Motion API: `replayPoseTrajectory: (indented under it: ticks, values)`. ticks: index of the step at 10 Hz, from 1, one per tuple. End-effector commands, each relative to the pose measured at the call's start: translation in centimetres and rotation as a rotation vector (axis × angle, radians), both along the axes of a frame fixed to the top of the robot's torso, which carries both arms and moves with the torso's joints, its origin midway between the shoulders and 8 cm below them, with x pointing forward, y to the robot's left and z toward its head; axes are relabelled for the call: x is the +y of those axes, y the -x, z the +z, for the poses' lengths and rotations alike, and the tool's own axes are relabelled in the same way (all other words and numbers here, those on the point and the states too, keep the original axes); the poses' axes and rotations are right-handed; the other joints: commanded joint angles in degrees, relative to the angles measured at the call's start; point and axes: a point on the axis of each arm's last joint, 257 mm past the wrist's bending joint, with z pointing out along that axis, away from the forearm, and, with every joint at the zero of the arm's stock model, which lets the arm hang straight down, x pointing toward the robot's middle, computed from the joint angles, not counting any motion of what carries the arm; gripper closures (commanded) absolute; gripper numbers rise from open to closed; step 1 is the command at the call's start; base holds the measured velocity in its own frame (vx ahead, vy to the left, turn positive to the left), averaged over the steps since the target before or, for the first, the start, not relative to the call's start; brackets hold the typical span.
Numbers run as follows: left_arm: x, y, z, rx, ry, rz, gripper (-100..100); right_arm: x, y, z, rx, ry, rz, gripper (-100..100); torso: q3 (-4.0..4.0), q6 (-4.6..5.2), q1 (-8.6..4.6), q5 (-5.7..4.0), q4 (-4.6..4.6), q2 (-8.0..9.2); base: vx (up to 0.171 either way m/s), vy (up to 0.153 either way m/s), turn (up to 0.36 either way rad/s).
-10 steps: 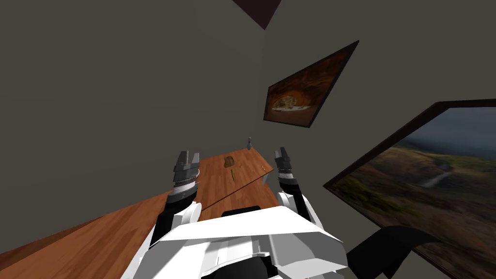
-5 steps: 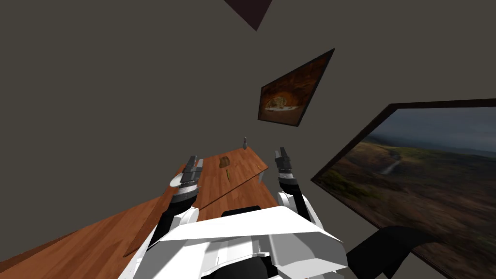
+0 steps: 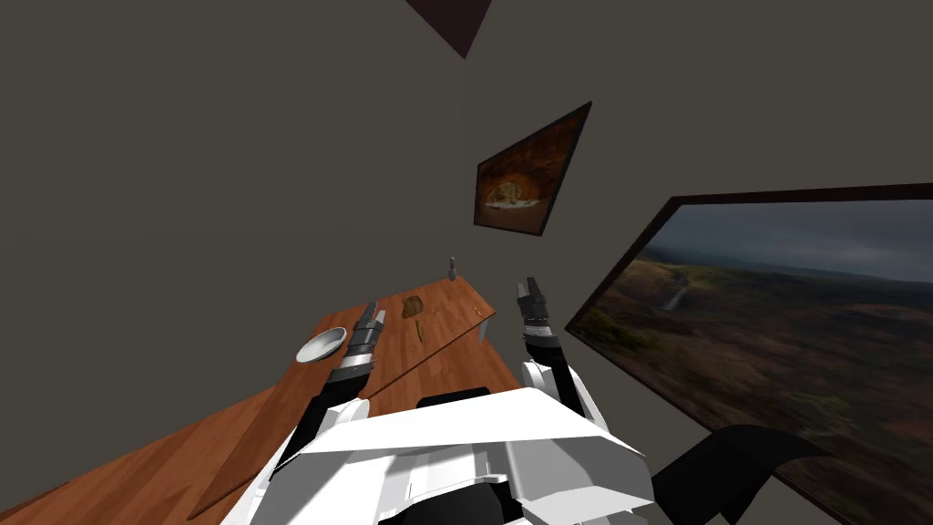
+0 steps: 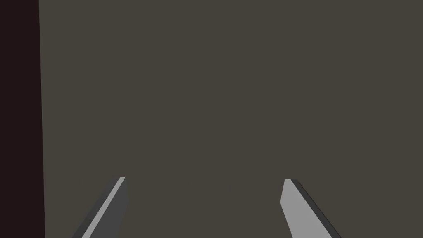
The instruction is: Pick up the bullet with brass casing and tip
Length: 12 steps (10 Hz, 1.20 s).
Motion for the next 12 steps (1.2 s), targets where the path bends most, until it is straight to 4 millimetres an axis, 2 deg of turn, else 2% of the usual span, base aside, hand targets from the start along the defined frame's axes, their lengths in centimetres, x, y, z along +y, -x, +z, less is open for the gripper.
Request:
replayPoseTrajectory:
  ticks: [1,2,3,4,5,6,7,8,9,10,11,12]
  values:
    - [1.0,-0.3,-2.9,0.075,-0.004,0.004,-100,0.0,0.0,0.0,0.0,0.0,0.0,0,0.0,0.0,0.0,0.0,0.0,0.0,-0.012,-0.061,-0.187]
    - [1.6,-0.5,-5.5,0.145,-0.022,0.007,-100,0.0,0.0,0.0,0.0,0.0,0.0,0,0.0,0.02,0.0,0.01,-0.01,0.01,-0.014,-0.092,-0.325]
    - [2.2,-0.4,-6.8,0.17,0.0,0.017,-100,0.0,0.0,0.0,0.0,0.0,0.0,0,0.0,0.04,-0.09,-0.01,0.0,0.01,-0.011,-0.062,-0.071]
    - [3.0,-0.4,-9.9,0.251,-0.017,0.024,-100,0.0,0.0,0.0,0.0,0.0,0.0,0,0.01,-0.03,-0.02,-0.01,0.0,0.02,-0.008,-0.063,-0.183]
    - [3.2,-0.4,-9.9,0.252,-0.001,0.027,-100,0.0,0.0,0.0,0.0,0.0,0.0,0,0.0,0.02,-0.02,0.0,0.0,0.01,-0.008,-0.041,-0.091]
    - [4.0,-0.3,-12.5,0.323,-0.016,0.032,-100,0.0,0.0,0.0,0.0,0.0,0.0,0,0.01,-0.02,0.06,0.01,0.0,0.02,0.002,-0.052,-0.189]
    - [4.3,-0.2,-13.1,0.335,-0.003,0.038,-100,0.0,0.0,0.0,0.0,0.0,0.0,0,-0.01,0.02,0.04,0.01,0.0,-0.01,0.003,-0.044,-0.114]
    - [5.2,0.1,-15.7,0.408,-0.019,0.044,-100,0.0,0.0,0.0,0.0,0.0,0.0,0,-0.01,-0.02,0.06,0.01,0.0,-0.02,0.001,-0.05,-0.201]
    - [5.5,0.3,-16.3,0.42,-0.004,0.051,-100,0.0,0.0,0.0,0.0,0.0,0.0,0,-0.01,0.01,0.04,0.01,0.0,-0.01,-0.001,-0.04,-0.123]
    - [6.3,0.7,-18.6,0.487,-0.02,0.055,-100,0.0,0.0,0.0,0.0,0.0,0.0,0,0.0,-0.02,0.08,0.01,0.0,0.0,0.002,-0.048,-0.268]
    - [6.8,1.0,-19.5,0.506,-0.006,0.065,-100,0.0,0.0,0.0,0.0,0.0,0.0,0,-0.01,0.02,0.06,0.01,0.0,-0.01,0.004,-0.03,-0.11]
    - [7.4,1.3,-21.2,0.563,-0.019,0.065,-100,0.0,0.0,0.0,0.0,0.0,0.0,0,0.0,-0.04,0.11,0.02,0.0,-0.01,0.006,-0.036,-0.224]
